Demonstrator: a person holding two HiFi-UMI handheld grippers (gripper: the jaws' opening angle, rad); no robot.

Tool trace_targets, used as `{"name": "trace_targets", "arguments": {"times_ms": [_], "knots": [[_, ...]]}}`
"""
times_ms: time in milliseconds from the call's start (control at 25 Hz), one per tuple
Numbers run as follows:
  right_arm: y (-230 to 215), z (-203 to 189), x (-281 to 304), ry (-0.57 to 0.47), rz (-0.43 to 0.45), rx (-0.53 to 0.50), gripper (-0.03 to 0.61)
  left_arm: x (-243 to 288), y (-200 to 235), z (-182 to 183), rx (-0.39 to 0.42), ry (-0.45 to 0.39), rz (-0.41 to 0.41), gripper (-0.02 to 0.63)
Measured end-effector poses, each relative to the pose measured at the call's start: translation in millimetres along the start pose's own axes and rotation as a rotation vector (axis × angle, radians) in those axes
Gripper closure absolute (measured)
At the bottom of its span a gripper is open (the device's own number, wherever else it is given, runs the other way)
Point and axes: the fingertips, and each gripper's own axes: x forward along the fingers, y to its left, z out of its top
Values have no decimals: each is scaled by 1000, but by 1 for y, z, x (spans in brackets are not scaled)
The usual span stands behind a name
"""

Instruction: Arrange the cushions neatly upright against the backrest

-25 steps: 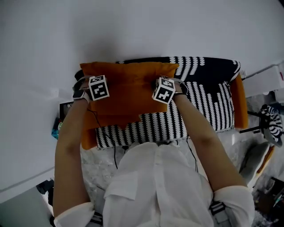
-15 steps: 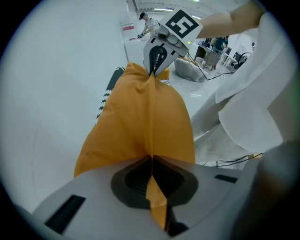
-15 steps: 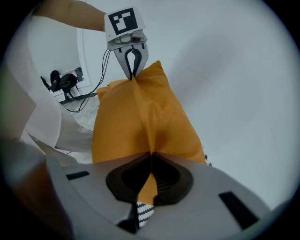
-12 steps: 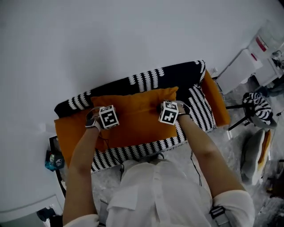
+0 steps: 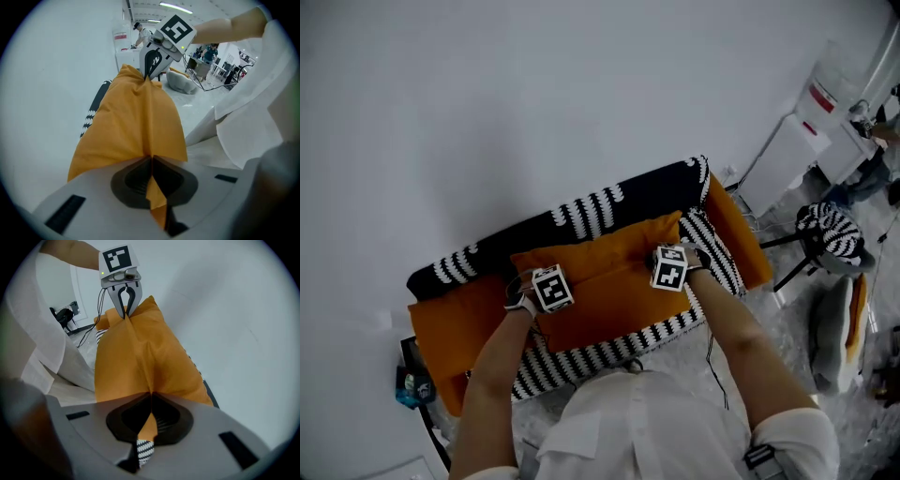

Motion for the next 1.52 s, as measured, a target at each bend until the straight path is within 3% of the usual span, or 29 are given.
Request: {"name": "trace_targets", "arguments": {"times_ms": [120,480,640,720,1080,1360,1520], "knots": [[-11,-5,2,14,5,16,565,2,23,-8,-8,26,20,591],[-61,-33,-9,49,-64,23,565,11,54,37,40,-2,-3,591],[-82,-58,0,35,-43,26,565,21,69,62,37,13,-7,591],[-86,-74,8,19,-11,30,565,32,68,77,30,11,-36,591],[-172,-167,24,13,90,-54,565,93,126,169,-83,47,-13,591],[-250,-245,43,43,63,-59,565,146,178,254,-149,-8,54,591],[-288,-267,65,52,31,-37,563,169,215,273,-176,-12,115,591]]}}
